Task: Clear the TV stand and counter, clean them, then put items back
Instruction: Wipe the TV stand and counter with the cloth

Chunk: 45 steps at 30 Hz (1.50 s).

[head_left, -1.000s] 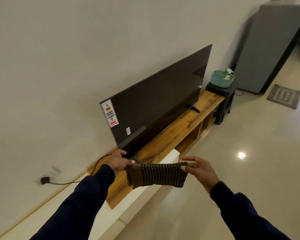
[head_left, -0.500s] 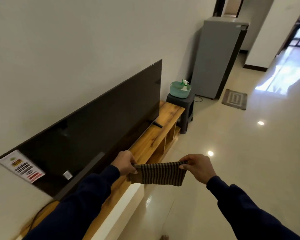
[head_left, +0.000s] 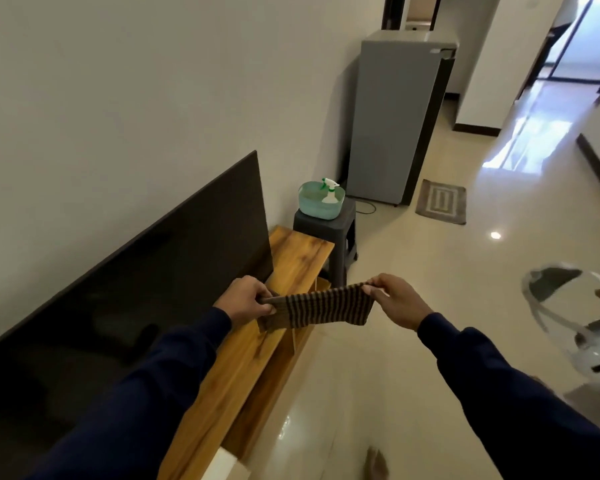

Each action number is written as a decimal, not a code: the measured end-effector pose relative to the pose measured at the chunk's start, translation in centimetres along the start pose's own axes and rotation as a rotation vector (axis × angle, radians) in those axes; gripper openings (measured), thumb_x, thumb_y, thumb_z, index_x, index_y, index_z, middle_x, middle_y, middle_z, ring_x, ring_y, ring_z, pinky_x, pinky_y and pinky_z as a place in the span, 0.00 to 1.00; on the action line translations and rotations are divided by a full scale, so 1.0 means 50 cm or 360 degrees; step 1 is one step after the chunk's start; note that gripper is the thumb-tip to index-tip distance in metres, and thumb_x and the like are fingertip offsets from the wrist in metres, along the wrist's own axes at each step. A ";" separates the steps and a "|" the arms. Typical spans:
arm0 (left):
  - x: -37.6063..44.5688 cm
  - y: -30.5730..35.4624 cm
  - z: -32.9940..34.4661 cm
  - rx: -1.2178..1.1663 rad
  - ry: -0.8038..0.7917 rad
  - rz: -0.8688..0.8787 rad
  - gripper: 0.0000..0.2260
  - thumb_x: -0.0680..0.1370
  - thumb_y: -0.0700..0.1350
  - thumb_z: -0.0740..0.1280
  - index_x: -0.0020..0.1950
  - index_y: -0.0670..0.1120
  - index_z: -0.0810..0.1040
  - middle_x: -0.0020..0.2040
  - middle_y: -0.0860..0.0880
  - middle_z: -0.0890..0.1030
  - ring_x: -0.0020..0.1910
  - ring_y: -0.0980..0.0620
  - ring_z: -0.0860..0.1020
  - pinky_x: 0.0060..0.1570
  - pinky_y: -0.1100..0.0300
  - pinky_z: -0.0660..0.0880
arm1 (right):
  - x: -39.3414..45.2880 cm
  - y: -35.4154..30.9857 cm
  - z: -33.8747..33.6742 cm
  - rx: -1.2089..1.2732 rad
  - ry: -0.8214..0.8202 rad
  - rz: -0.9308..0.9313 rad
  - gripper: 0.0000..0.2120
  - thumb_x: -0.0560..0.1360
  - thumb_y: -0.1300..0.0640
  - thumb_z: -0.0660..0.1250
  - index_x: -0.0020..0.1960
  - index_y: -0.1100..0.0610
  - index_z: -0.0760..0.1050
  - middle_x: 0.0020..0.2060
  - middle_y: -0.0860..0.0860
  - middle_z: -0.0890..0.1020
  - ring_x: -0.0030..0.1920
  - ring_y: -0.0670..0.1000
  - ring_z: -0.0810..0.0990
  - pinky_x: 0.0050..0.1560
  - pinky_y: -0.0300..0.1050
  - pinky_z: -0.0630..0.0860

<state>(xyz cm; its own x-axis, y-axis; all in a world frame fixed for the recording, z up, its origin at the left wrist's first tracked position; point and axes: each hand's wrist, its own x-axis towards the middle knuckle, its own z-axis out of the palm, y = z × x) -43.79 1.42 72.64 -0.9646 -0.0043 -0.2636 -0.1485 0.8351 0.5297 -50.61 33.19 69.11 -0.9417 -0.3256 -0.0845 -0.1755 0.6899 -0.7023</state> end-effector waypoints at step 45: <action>1.641 -0.165 0.219 -0.2302 0.1076 -0.1499 0.13 0.79 0.47 0.70 0.61 0.51 0.72 0.60 0.45 0.79 0.57 0.43 0.80 0.58 0.40 0.79 | 1.867 0.192 0.138 -0.1595 -0.0904 -0.0709 0.09 0.83 0.59 0.62 0.58 0.59 0.78 0.51 0.55 0.84 0.50 0.55 0.84 0.52 0.49 0.83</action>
<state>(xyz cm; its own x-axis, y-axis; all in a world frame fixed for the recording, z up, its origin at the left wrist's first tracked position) -119.31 0.18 37.83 -0.3211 -0.6274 -0.7094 -0.3182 -0.6341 0.7047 -138.24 4.98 49.60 -0.5293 -0.7210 -0.4472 -0.8270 0.5562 0.0821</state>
